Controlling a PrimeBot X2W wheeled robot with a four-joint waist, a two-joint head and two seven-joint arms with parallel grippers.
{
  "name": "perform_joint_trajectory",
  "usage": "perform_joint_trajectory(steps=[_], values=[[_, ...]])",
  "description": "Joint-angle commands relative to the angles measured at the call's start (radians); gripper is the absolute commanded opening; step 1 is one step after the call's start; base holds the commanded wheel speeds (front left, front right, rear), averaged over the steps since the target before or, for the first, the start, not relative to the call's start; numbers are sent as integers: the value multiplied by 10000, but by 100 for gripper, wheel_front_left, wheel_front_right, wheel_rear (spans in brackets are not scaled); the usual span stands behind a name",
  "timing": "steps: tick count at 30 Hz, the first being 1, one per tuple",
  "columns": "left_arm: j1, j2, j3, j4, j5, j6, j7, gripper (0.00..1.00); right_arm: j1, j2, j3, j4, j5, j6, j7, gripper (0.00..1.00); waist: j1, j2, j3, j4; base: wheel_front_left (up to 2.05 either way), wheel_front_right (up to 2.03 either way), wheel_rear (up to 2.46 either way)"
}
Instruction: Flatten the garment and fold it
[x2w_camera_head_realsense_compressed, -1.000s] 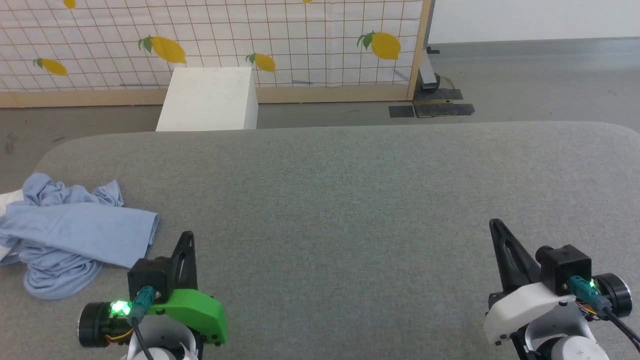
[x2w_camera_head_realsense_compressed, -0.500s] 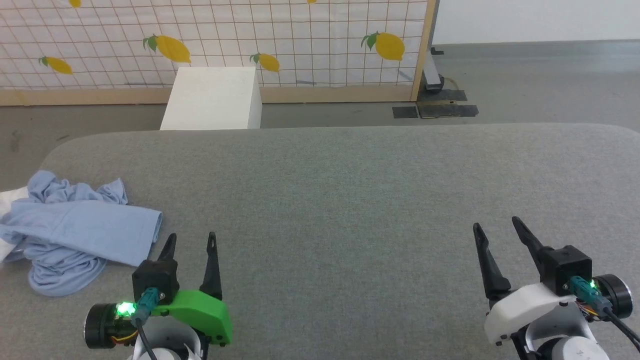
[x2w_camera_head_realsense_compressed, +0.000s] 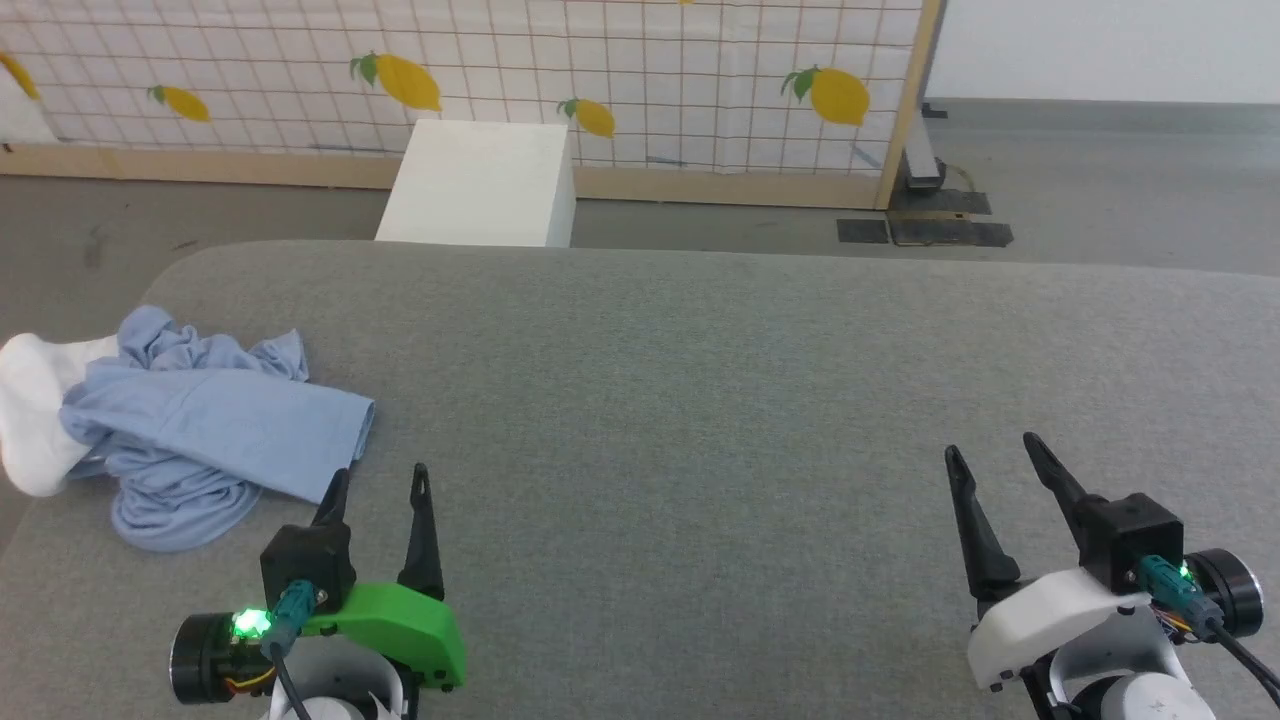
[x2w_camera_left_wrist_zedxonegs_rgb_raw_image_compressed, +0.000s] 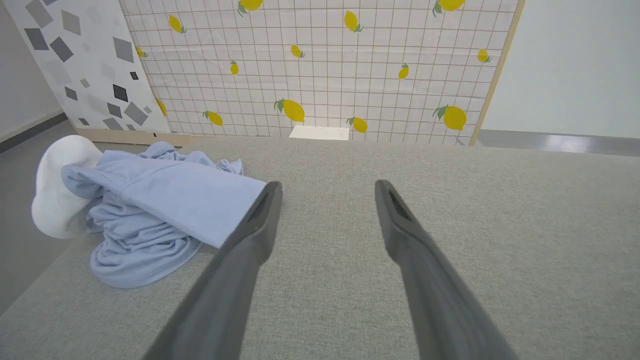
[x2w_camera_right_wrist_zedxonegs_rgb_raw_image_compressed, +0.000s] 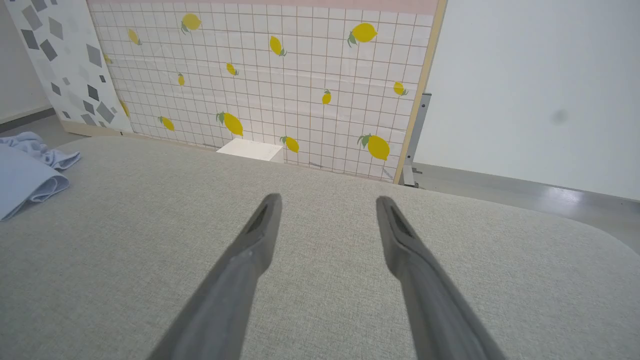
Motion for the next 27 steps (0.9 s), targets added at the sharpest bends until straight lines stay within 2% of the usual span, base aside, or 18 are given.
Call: perform_joint_trajectory(steps=[1, 27], values=[[-162, 104, -26, 51, -145, 124, -119, 100, -114, -4, 6, 54, 22, 16, -86, 100, 0, 0, -14, 228, 0, 0, 0], [-70, 347, -157, 123, -779, 826, -573, 100, -247, -7, 135, 392, 101, 31, -406, 100, 0, 0, -99, 1900, 0, 0, 0]])
